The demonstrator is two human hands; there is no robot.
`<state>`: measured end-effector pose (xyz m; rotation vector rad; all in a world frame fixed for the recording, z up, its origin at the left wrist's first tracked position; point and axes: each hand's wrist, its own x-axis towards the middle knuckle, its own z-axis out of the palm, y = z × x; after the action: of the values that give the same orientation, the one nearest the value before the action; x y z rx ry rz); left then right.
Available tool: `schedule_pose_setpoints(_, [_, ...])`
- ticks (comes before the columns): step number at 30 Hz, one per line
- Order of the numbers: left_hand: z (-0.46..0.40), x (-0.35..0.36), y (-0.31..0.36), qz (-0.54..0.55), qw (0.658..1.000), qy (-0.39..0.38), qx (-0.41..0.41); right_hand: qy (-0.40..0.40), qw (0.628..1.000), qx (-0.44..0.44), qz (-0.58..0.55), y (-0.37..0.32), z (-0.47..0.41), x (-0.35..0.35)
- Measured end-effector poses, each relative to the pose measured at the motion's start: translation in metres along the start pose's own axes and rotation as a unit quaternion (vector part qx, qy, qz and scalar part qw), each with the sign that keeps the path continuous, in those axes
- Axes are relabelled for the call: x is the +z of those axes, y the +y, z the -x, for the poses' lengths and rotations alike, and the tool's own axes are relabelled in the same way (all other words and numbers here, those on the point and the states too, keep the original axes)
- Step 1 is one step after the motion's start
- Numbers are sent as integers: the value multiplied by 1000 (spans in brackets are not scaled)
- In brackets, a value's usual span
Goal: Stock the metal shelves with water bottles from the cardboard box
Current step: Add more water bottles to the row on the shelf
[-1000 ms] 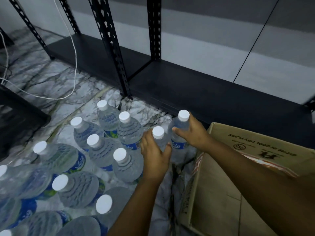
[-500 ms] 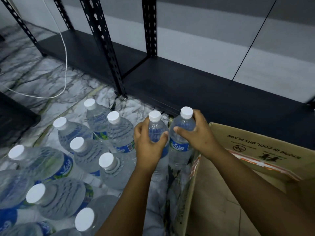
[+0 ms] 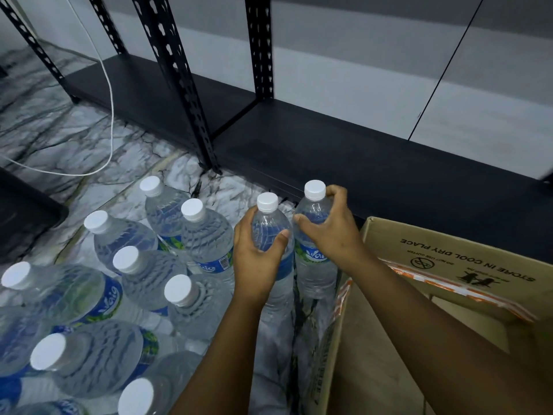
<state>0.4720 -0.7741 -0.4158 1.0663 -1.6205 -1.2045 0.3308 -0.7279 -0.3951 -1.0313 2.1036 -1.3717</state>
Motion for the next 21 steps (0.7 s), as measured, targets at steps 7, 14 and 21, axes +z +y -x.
schedule_pose_setpoints(7, [-4, 2, -4, 2, 1000, 20, -10, 16, 999, -39, -14, 1, -2, -10])
schedule_pose_setpoints(14, [-7, 11, -8, -47, 999, -2, 20, 35, 995, -84, 31, 6, -3, -8])
schedule_pose_setpoints(21, [-12, 12, -13, -11, 1000, -8, 19, -16, 985, -103, 138, 12, -10, -1])
